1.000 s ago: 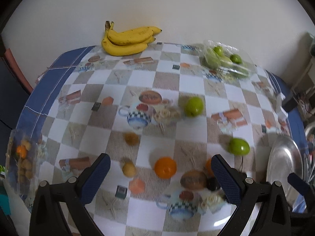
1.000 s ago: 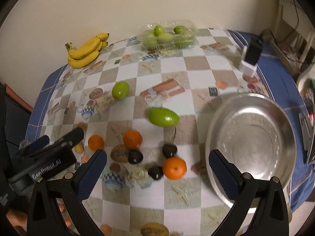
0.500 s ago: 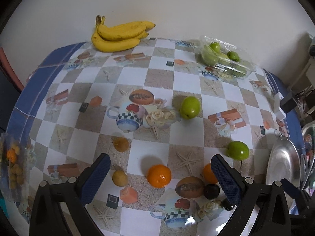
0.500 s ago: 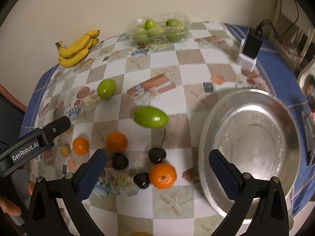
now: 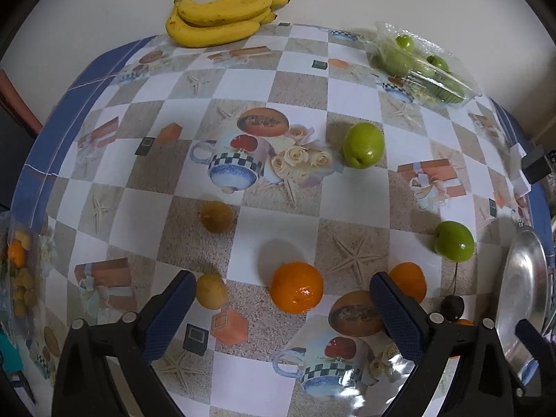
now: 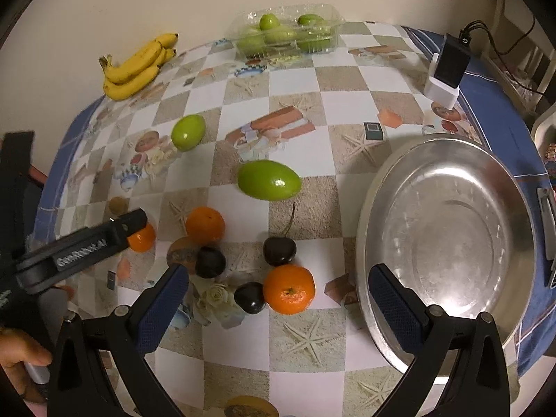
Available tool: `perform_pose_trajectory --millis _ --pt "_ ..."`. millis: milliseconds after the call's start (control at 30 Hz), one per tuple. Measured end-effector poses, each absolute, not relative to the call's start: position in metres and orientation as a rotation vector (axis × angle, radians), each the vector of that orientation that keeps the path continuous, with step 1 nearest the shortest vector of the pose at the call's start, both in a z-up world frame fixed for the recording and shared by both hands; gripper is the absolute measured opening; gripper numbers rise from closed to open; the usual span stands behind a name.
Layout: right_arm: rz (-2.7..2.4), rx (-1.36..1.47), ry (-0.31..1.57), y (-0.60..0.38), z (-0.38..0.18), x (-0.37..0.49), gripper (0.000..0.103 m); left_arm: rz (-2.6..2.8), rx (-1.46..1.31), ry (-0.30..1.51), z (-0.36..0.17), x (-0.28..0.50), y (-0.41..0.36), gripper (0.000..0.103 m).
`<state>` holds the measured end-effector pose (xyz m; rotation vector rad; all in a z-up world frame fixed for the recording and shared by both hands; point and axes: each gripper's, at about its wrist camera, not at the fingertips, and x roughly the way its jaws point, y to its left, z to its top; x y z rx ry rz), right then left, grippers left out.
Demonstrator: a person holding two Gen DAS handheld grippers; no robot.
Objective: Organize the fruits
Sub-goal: 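Grasp an orange with the left gripper while the right gripper grasps a mandarin beside the cherries, then lift the held orange with the left gripper while the right gripper lifts its mandarin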
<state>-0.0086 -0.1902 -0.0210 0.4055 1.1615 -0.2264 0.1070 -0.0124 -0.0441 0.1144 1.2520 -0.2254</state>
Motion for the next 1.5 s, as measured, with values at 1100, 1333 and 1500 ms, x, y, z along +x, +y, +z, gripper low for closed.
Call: perform_pose_trajectory --millis 1100,1333,1500 --pt "-0.208 0.398 1.29 -0.189 -0.057 -0.005 0.042 -0.247 0.022 1.336 -0.074 0.119 -0.012 0.065" --pt "-0.21 0.428 1.297 -0.192 -0.06 -0.006 0.042 -0.248 0.006 1.334 -0.073 0.119 -0.005 0.049" --pt "-0.21 0.434 1.295 -0.192 -0.06 -0.006 0.041 -0.269 0.005 1.334 -0.072 0.118 -0.007 0.04"
